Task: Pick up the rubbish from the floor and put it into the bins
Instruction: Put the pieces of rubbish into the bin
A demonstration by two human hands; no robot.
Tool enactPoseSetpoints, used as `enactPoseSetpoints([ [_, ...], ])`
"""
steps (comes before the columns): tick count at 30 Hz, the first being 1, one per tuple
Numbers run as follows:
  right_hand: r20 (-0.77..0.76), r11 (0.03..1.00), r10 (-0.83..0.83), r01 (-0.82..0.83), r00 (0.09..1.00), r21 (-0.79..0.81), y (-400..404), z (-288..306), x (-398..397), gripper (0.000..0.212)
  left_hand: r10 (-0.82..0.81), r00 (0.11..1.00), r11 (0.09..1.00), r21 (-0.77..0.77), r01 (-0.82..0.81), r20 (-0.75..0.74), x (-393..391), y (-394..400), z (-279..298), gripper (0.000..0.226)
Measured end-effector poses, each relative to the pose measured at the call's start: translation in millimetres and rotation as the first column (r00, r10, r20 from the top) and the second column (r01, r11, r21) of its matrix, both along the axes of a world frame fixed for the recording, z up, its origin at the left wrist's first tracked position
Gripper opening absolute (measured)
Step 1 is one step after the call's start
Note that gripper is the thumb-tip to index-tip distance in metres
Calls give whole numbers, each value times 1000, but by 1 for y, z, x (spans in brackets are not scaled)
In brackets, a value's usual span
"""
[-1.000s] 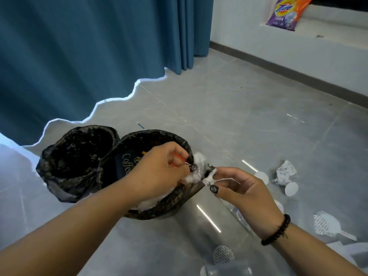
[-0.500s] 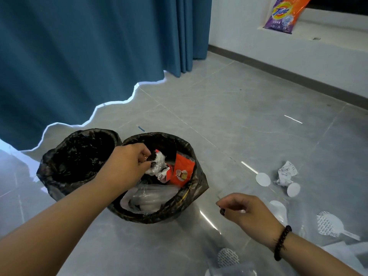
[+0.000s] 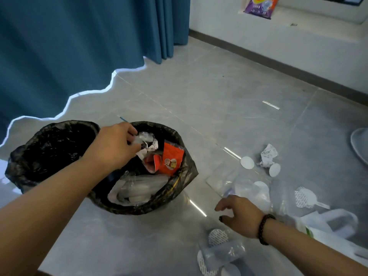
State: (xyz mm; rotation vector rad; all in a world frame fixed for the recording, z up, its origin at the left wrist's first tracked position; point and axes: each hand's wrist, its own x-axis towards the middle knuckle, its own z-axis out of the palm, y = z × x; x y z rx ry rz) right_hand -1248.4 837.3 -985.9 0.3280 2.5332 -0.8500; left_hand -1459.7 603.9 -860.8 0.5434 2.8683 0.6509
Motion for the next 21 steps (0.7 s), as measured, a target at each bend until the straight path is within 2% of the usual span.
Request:
enactPoseSetpoints([
  [2, 72, 996, 51, -56, 996, 63, -1, -13, 6, 33, -7, 1000, 999, -32, 7, -13, 3, 1, 1, 35],
  [5, 182, 988, 120, -135, 976, 76, 0, -32, 14, 39, -5, 1000, 1000, -26, 5, 22, 10, 1, 3, 29],
  [11, 288, 996, -29, 4, 957, 86, 13, -81, 34, 53, -87, 992, 994, -61, 93, 91, 44, 6, 8, 18],
  [14, 325, 981, 65, -120, 943, 152, 7, -108, 48, 70, -148, 983, 983, -89, 158, 109, 67, 11, 10, 16],
  [17, 306, 944, 149, -228, 940, 240, -7, -122, 60, 79, -183, 976, 976, -98, 194, 118, 86, 13, 16, 18],
  [21, 220, 934, 188, -243, 957, 260, -17, -134, 67, 71, -215, 972, 968, -113, 225, 100, 104, 14, 19, 19],
])
